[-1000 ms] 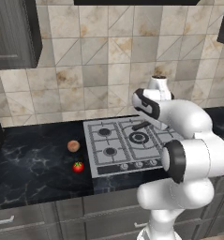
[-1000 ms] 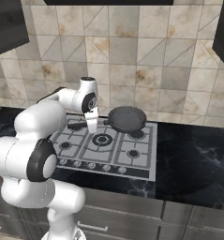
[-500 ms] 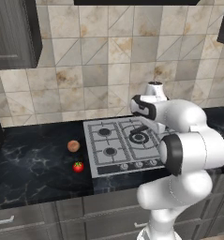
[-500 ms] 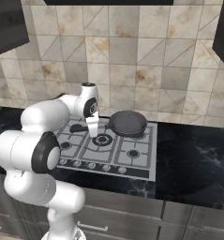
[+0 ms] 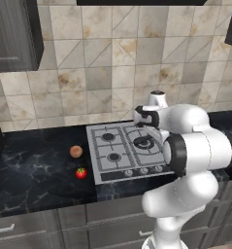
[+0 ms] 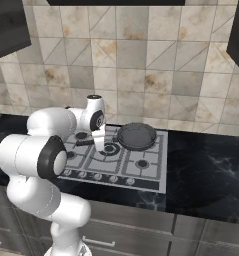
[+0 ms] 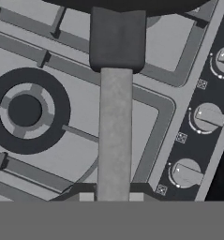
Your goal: Place the pan on the rear right burner on the stove. Then place the tomato and the onion in the pan and turn on the rear right burner.
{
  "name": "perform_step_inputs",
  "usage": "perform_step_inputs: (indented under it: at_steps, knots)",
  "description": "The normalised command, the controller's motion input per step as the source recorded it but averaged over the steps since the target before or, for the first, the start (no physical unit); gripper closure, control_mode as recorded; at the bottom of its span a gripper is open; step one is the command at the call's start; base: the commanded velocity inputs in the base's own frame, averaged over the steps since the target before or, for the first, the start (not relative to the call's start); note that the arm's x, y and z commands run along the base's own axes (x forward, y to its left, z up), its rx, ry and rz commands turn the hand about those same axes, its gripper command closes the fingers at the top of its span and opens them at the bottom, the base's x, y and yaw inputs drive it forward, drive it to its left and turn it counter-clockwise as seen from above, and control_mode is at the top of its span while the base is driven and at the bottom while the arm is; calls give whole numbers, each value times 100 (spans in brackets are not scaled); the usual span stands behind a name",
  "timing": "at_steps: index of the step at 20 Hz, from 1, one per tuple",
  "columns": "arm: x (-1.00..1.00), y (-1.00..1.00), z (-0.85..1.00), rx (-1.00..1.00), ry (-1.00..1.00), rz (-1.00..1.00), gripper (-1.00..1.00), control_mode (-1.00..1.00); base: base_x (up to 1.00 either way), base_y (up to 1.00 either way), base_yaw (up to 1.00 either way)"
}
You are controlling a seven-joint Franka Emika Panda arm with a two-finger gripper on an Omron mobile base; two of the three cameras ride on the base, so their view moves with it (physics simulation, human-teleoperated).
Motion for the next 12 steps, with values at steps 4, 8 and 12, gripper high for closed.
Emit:
perform_step_inputs:
  at_steps: [4,8,12]
  knots:
    - [9,0,-28,-3,0,-3,100,-100,0,0,0]
    - [12,0,-30,-3,0,-3,100,-100,0,0,0]
    - [12,0,-30,-3,0,-2,100,-100,0,0,0]
